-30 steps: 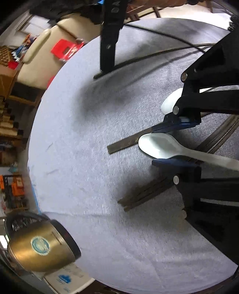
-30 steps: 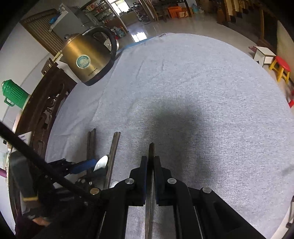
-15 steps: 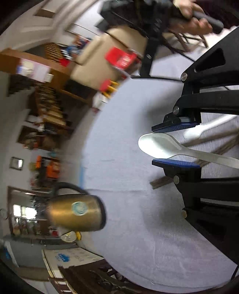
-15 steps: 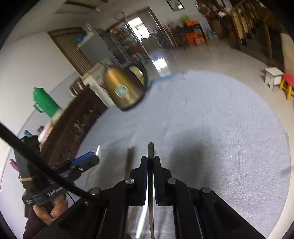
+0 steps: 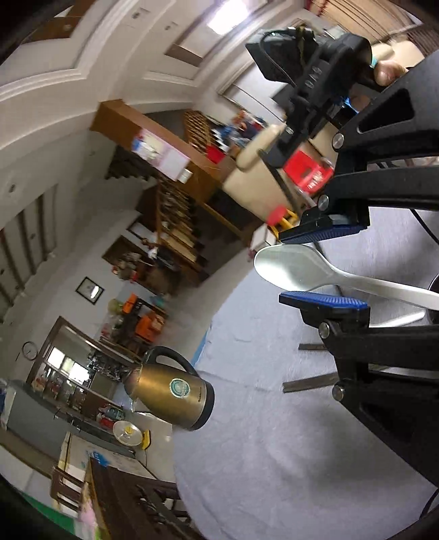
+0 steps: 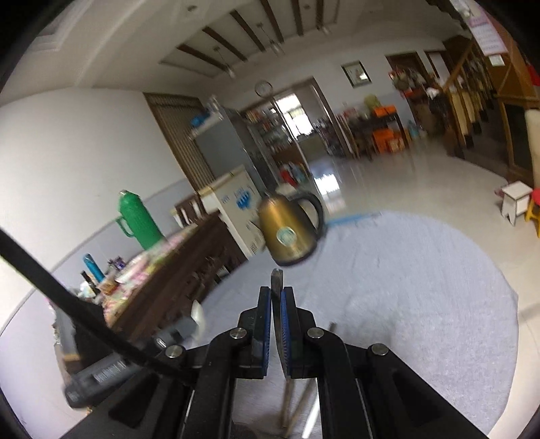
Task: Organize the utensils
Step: 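Lift the spoon and chopstick and lower both into the grey metal cup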
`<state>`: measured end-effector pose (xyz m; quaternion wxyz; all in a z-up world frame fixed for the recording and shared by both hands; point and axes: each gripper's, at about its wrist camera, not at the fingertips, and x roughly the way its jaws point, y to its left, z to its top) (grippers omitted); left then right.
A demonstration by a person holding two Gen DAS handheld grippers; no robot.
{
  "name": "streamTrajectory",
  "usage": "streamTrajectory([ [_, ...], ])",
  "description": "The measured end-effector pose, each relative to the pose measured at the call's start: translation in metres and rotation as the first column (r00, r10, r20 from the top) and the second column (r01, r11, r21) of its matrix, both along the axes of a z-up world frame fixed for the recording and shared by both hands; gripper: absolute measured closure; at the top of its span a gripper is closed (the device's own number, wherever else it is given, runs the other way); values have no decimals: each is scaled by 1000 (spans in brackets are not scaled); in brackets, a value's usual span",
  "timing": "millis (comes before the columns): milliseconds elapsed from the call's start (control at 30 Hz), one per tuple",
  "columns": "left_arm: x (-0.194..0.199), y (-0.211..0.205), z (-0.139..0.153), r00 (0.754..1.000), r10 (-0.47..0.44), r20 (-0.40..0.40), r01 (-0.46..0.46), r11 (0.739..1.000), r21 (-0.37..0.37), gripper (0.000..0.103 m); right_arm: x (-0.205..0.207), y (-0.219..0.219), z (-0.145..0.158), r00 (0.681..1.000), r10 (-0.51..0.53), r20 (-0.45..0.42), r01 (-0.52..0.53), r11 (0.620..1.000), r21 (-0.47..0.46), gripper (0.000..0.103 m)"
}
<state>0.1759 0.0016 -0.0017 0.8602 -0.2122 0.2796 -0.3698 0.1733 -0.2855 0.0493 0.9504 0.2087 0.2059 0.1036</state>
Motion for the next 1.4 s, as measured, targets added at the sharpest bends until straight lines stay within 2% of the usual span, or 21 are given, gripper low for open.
streamTrajectory([
  [167, -23, 12, -18, 997, 79, 5, -78, 993, -93, 73, -22, 16, 19, 998, 24, 60, -23, 1000, -19, 96],
  [400, -29, 11, -50, 989, 143, -27, -145, 986, -82, 73, -46, 33, 27, 995, 59, 86, -57, 998, -33, 96],
  [833, -33, 16, -62, 972, 234, -11, -234, 963, -134, 73, -71, 46, 42, 987, 75, 140, -68, 996, -56, 97],
  [1000, -35, 16, -73, 966, 257, -24, -258, 958, -122, 73, -69, 58, 25, 993, 88, 84, -79, 992, -102, 97],
  [1167, -39, 16, -81, 962, 271, -22, -272, 957, -104, 73, -60, 63, -8, 996, 88, -28, -91, 988, -129, 96],
  [1267, -41, 13, -87, 963, 270, -24, -271, 958, -95, 73, -58, 61, -24, 990, 107, -91, -117, 986, -116, 96],
  [1400, -45, 10, -95, 966, 259, -22, -260, 963, -75, 73, -59, 56, -35, 984, 120, -130, -134, 986, -101, 96],
])
